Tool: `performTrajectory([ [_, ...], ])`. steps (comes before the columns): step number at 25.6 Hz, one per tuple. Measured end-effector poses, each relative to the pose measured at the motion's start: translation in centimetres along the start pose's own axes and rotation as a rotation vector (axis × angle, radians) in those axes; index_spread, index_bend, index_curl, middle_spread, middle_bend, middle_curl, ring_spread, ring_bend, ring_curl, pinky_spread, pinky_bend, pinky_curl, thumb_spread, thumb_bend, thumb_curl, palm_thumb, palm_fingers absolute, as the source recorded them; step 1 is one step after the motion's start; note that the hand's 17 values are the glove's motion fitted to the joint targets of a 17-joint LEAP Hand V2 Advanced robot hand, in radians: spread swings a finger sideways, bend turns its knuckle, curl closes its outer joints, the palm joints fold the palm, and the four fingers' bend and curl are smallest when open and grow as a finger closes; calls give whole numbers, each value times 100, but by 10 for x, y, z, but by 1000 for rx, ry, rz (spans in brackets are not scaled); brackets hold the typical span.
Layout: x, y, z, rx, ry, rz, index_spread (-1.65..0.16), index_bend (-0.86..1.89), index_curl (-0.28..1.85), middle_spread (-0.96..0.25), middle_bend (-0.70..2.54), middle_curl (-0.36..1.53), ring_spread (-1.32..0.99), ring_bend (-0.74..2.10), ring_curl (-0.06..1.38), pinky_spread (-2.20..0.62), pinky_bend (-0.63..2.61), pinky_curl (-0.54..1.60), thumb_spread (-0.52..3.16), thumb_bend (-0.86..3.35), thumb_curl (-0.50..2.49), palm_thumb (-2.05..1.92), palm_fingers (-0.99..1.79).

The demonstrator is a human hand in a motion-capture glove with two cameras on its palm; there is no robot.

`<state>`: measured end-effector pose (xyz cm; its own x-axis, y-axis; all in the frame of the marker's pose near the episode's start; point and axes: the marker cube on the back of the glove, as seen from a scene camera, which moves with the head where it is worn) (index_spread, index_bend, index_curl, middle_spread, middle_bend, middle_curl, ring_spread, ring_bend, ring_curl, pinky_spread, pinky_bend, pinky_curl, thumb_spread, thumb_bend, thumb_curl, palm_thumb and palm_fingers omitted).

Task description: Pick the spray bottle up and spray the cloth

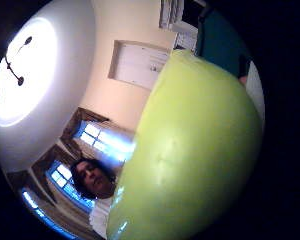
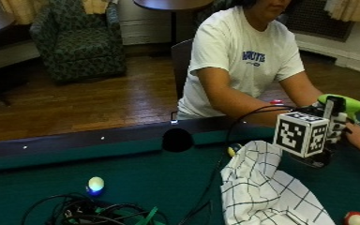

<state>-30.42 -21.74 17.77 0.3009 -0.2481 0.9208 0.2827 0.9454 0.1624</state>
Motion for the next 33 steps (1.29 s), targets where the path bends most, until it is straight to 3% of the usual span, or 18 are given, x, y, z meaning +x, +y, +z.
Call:
performTrajectory([
  [13, 92, -27, 68, 96, -20, 67, -28, 28, 64, -20, 71, 58, -21, 79, 50, -30, 51, 43, 48, -3, 82, 91, 137],
  [33, 108, -61, 90, 147, -22, 64, -28, 32, 66, -21, 73, 58, -21, 79, 50, -31, 48, 42, 45, -3, 83, 90, 139],
])
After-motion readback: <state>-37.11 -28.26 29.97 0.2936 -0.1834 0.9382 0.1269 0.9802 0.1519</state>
